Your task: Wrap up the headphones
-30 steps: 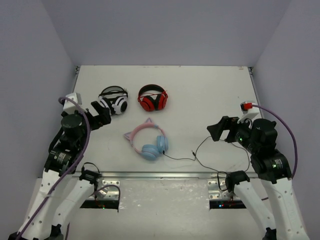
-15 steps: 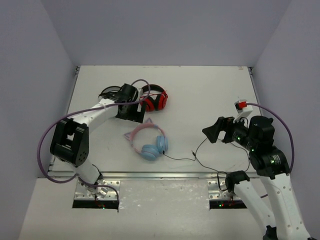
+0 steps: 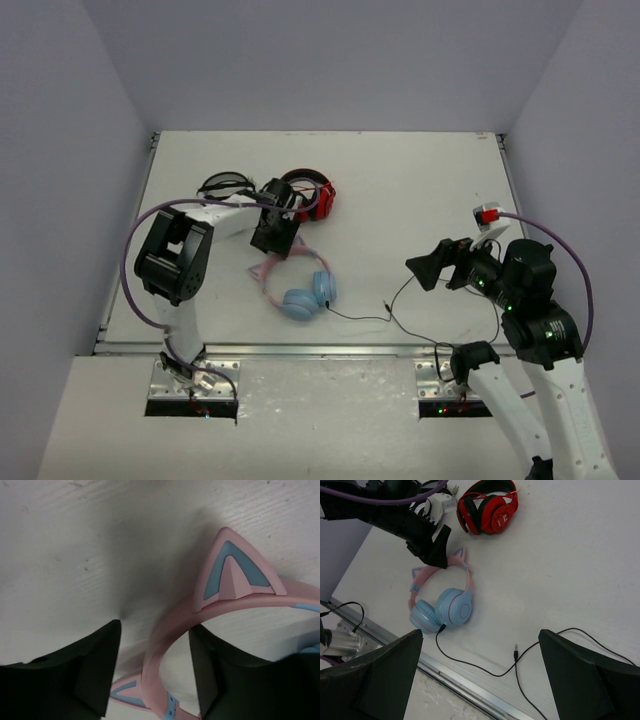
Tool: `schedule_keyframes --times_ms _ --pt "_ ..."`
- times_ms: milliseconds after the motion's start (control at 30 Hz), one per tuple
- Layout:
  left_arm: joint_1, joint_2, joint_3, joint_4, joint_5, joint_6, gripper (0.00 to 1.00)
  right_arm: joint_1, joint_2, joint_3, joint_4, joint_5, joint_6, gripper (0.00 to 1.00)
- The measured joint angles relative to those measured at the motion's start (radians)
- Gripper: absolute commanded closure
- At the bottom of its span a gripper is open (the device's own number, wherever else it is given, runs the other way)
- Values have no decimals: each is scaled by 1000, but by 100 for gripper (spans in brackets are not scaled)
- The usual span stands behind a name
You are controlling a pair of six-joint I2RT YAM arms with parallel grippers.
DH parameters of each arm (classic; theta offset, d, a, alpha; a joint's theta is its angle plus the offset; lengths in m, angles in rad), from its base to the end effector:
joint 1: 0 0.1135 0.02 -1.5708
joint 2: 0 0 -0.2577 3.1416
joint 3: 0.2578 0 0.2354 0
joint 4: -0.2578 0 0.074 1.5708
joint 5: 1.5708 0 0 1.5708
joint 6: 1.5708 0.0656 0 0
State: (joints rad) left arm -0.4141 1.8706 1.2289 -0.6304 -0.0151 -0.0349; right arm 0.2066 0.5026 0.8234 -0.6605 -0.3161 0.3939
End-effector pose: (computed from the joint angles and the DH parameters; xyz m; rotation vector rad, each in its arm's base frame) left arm 0.3258 -0.1421 0.1381 0.5332 2.7957 -0.0744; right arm 0.1131 0.0445 0.3209 -0.0364 1.9562 0.7027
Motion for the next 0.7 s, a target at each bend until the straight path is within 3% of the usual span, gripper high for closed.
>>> schedule_keyframes --times_ms 33,100,233,500,700 --pt "0 13 0 1 2 -1 55 0 0 0 2 0 -1 1" --pt "0 28 -7 6 11 -5 75 1 0 0 2 0 -2 1" --pt "-29 19 -35 26 5 3 99 1 0 0 2 0 -3 1" --pt "-136 -123 -182 62 -64 -127 100 1 0 0 6 -3 -1 1" --pt "-273 -421 -198 -83 -223 -150 100 1 -59 -69 154 -101 30 1"
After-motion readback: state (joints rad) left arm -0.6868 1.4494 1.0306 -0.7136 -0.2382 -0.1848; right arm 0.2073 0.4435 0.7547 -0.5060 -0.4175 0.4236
